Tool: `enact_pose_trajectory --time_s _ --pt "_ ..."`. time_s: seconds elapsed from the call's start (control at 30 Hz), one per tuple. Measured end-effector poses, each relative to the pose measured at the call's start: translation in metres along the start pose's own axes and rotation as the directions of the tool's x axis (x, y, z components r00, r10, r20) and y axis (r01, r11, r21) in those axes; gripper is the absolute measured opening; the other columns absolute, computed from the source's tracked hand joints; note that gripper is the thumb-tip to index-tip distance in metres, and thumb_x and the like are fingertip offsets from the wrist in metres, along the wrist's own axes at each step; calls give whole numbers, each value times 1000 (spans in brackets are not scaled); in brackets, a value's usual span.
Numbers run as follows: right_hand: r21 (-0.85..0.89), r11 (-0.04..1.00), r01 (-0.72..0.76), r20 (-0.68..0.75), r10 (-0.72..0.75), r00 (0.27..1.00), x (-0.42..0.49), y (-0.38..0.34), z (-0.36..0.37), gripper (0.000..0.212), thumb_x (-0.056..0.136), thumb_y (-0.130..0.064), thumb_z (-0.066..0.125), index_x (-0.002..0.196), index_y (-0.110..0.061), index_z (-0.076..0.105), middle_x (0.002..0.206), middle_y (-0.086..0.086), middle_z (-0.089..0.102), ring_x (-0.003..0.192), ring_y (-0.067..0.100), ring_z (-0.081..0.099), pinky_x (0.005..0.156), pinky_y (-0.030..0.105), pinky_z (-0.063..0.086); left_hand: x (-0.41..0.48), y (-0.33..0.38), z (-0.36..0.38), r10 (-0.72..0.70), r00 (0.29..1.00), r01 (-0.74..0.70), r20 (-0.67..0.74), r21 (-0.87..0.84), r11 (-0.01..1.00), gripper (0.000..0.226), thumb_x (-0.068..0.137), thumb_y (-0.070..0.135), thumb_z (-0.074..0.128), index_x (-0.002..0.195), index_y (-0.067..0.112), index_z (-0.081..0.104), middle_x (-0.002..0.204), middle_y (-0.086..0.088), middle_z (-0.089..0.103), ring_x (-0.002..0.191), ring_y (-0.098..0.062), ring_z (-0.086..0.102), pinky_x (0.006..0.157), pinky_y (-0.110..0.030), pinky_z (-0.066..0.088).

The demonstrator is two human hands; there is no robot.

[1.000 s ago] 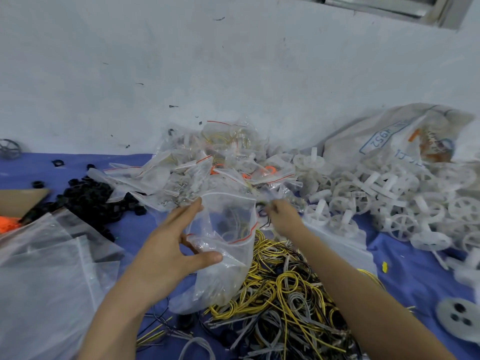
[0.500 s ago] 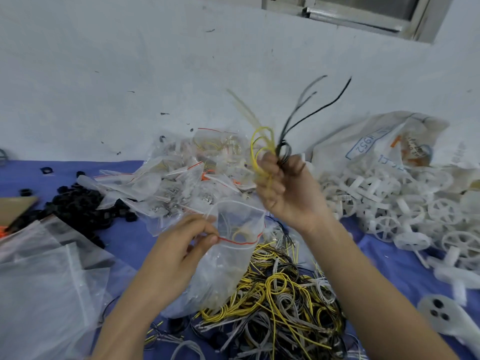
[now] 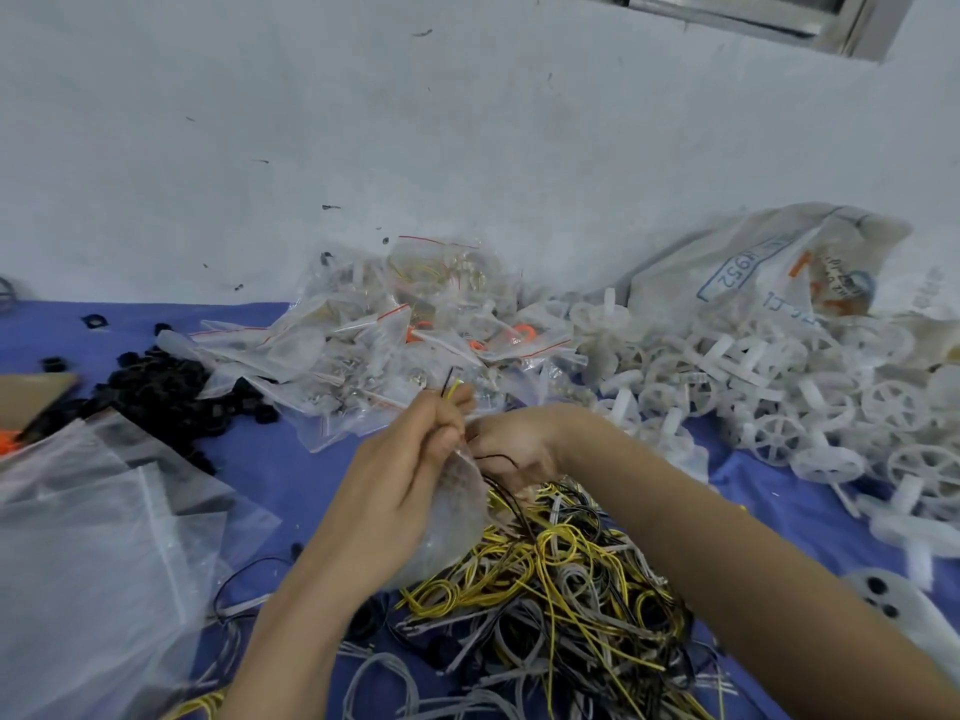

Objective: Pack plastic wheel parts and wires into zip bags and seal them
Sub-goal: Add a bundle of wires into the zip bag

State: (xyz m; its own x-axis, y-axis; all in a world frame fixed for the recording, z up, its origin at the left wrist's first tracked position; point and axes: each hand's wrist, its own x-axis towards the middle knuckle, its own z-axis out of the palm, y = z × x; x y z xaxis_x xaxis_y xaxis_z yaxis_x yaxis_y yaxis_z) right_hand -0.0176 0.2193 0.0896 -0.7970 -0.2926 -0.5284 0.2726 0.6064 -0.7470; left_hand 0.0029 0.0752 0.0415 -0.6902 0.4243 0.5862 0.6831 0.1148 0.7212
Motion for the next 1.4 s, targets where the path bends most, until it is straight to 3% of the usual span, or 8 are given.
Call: enact_pose_trajectory --time_s 0.17,0.43,0.67,0.8,0.87,0.93,1.03,1.4 --pt "-552 834 -8 -252 -158 955 -10 2 12 17 99 -10 39 96 -21 52 67 -8 32 63 12 38 59 21 39 -1 12 5 40 999 -39 2 -163 986 15 94 35 37 84 33 48 134 20 52 129 -5 45 101 -17 37" --pt "-162 979 -121 69 133 989 24 -19 1 20 98 -4 39 83 -3 52 80 7 52 67 16 53 59 22 50 1 6 -7 -41 983 3 -180 -204 979 13 94 21 46 84 23 54 93 25 65 94 11 57 81 -7 40" --pt "-407 876 259 15 -277 961 -21 -15 -24 26 99 -24 43 101 -11 65 103 4 67 91 11 59 84 28 50 -1 -12 -30 -20 936 12 -351 -23 1000 12 92 19 47 86 24 56 82 4 61 69 0 54 66 -8 44" --pt "-119 812 571 -199 -583 788 -39 23 -47 20 95 -18 52 100 -26 70 98 -3 73 96 14 68 87 25 54 0 -19 -35 10 932 18 -362 75 997 23 92 14 51 83 34 55 77 -2 56 62 0 55 64 -6 41" --pt "-174 861 478 -523 -492 696 -24 65 -72 19 94 -9 52 102 -12 70 98 8 72 94 22 67 87 32 54 0 -19 -32 22 938 8 -345 84 996 14 89 25 52 81 36 55 75 -1 54 60 -3 53 63 -8 40" --pt "-341 940 26 -782 -299 548 -5 119 -107 27 93 -11 54 118 -12 63 121 12 63 112 28 57 95 38 45 0 -18 -27 39 949 -9 -313 99 995 8 87 36 49 81 35 55 74 0 54 60 -5 53 62 -11 40" --pt "-171 870 -463 -858 99 504 10 191 -147 43 94 -28 51 136 -21 44 147 16 31 132 41 31 104 51 34 -1 -17 -24 66 959 -31 -276 131 991 11 87 39 47 84 33 55 78 4 54 60 -5 53 60 -13 40" --pt "-73 881 -467 -944 89 317 49 230 -180 24 87 1 46 104 1 62 110 24 59 96 40 57 70 34 44 -2 -25 -36 -35 936 75 -349 102 992 12 82 45 50 80 37 59 71 5 57 57 -4 53 58 -8 41"
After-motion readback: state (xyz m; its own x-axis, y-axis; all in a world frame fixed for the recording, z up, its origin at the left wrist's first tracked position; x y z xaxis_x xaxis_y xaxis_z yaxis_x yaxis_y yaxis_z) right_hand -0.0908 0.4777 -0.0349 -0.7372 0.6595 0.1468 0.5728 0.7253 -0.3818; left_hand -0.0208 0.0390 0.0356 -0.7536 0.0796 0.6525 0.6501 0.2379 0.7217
